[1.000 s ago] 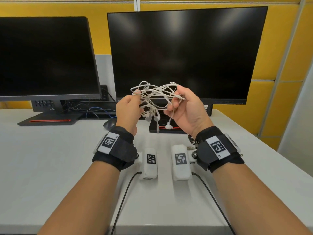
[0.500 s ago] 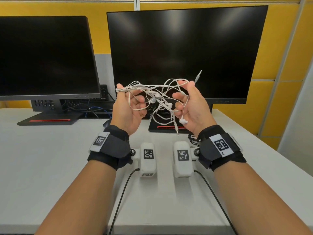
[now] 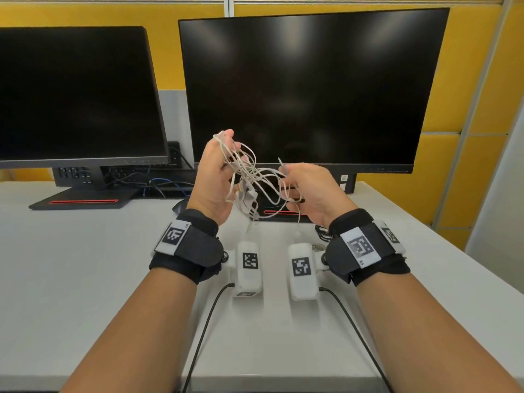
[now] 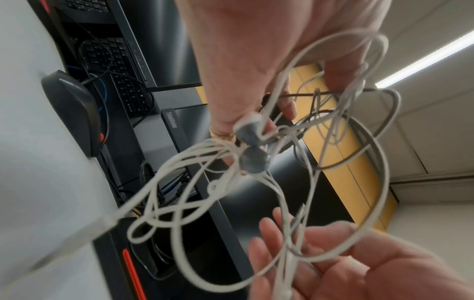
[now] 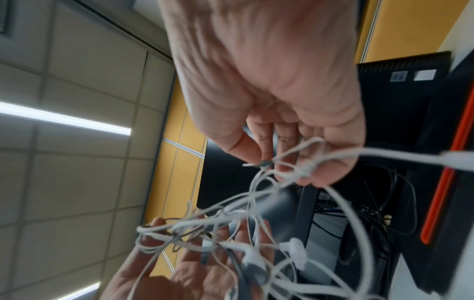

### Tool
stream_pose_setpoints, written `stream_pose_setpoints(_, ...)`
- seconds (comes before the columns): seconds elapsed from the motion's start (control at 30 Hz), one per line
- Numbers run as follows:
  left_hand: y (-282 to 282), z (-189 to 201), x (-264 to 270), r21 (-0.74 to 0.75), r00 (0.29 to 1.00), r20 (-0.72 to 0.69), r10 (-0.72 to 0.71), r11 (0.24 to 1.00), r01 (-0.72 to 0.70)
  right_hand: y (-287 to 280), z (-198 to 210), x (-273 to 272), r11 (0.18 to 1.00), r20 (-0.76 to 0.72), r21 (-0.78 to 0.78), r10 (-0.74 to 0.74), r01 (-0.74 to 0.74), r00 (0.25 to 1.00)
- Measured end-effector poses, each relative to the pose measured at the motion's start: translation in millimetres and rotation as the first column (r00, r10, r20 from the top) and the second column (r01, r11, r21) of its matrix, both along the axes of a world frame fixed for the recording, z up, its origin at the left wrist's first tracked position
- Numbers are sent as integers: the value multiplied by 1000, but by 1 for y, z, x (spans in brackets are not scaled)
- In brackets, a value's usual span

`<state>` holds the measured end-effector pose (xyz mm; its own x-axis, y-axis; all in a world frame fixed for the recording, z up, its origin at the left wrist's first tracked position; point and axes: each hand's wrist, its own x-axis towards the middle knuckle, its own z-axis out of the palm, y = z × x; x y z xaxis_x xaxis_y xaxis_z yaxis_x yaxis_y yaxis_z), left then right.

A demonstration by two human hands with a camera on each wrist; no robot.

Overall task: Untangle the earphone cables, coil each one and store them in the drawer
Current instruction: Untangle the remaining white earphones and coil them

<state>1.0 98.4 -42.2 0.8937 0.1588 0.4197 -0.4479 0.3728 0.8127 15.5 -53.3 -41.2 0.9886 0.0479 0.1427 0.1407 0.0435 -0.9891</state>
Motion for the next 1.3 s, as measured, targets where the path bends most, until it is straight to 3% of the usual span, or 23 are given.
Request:
stream_pose_setpoints(0.17, -2, -2, -1, 85, 998, 42, -51, 995, 48, 3, 1, -1, 995, 38, -102, 12, -8, 999)
stream_pose_setpoints(0.33, -1, -6, -2, -22, 952, 105, -286, 957, 290, 3, -7, -3, 939, 157, -315, 198, -141, 968)
stream_pose_setpoints(0.43, -4, -4, -1, -1, 963, 84, -257, 966, 258, 4, -9, -3, 908, 126, -386, 224, -160, 967)
stream_pose_setpoints(0.57, -3, -5, 4, 204, 988, 122, -95, 977, 69, 0, -5, -1, 964, 132, -265, 73, -35, 989)
stream_pose_setpoints(0.67, -4, -7, 5, 340, 989, 123, 83, 933, -121, -1, -3, 2, 999, 141, -16, 46, -44, 989)
stream_pose_setpoints(0.73, -1, -7, 6, 339, 980, 87, 177, 920, -197, -1, 0, 1, 987, 146, 133, 66, -85, 987)
stream_pose_setpoints(0.83, 4, -5, 5, 356, 980, 2, 199, 916, -187, -2, 2, 0, 961, 189, 222, 125, -166, 974)
stream_pose_setpoints(1.0, -1, -7, 2, 593, 980, -180, 84, 804, 40, -1, 2, -3, 914, 212, 309, 202, -262, 956)
stream_pose_setpoints(1.13, -4, -8, -2, 547, 962, -265, -66, 812, 207, 0, 2, -6, 851, 281, 393, 250, -348, 927)
stream_pose_setpoints(1.2, -3, -8, 1, 493, 976, -211, -49, 857, 149, -1, 1, -4, 865, 307, 370, 230, -338, 924)
stream_pose_setpoints(1.3, 1, -7, 8, 337, 982, -138, 127, 939, -73, -1, 1, -1, 922, 349, 278, 164, -269, 923)
